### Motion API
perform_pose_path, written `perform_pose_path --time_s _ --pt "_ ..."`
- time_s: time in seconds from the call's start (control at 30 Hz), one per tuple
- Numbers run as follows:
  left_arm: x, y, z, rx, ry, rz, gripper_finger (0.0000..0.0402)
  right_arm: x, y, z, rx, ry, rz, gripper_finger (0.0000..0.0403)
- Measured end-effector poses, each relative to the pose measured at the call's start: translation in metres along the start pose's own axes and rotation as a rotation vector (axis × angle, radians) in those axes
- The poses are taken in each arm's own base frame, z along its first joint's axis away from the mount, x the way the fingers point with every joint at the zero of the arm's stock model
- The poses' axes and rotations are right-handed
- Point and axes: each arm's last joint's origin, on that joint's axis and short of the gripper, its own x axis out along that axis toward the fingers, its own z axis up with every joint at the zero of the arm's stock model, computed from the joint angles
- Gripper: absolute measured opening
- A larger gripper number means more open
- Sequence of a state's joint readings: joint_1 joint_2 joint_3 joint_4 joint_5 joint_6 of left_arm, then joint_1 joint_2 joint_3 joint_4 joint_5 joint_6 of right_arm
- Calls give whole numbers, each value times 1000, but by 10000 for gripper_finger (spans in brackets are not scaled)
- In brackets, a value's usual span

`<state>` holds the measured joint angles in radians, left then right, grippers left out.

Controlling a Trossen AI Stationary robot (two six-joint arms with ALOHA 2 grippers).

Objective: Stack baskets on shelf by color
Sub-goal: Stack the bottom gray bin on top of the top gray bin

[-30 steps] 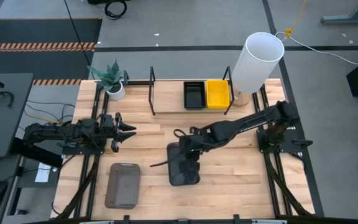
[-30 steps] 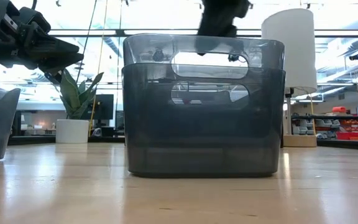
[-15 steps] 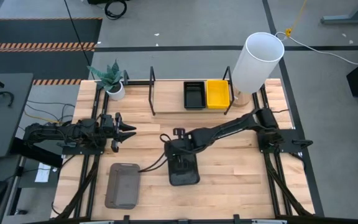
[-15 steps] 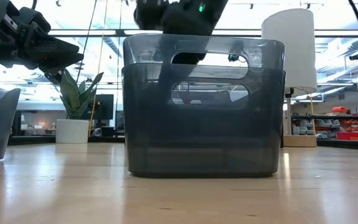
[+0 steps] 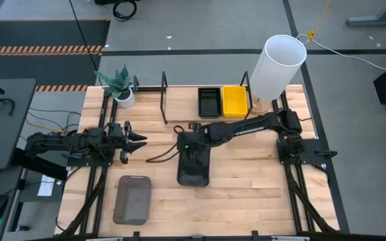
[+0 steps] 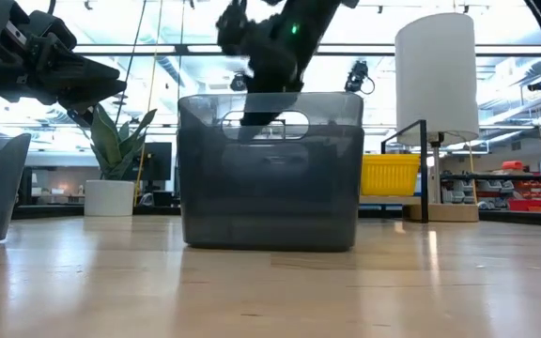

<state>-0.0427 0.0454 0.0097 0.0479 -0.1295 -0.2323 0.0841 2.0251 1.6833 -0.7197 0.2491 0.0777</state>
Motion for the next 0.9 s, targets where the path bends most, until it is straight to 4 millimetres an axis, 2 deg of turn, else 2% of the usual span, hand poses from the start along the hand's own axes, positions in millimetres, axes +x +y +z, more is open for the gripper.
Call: perform_pose_path --time_s 0.07,0.3,0.4,0.47,0.63,0.77,0.9 --pt "0 0 0 0 0 0 117 -15 -4 3 20 -27 40 93" --pt "0 0 0 0 0 0 117 -95 -23 4 73 -153 83 93" --pt "0 0 0 0 0 0 117 -124 -30 -3 89 -218 82 93" --pt "0 0 0 0 0 0 117 -134 -31 -11 109 -235 81 93" --pt "0 0 0 0 0 0 117 -137 -23 -41 151 -248 74 93" --pt "0 0 0 0 1 0 117 -121 -9 -66 205 -281 106 93" --pt "0 0 0 0 0 0 117 -111 6 -82 227 -355 159 93"
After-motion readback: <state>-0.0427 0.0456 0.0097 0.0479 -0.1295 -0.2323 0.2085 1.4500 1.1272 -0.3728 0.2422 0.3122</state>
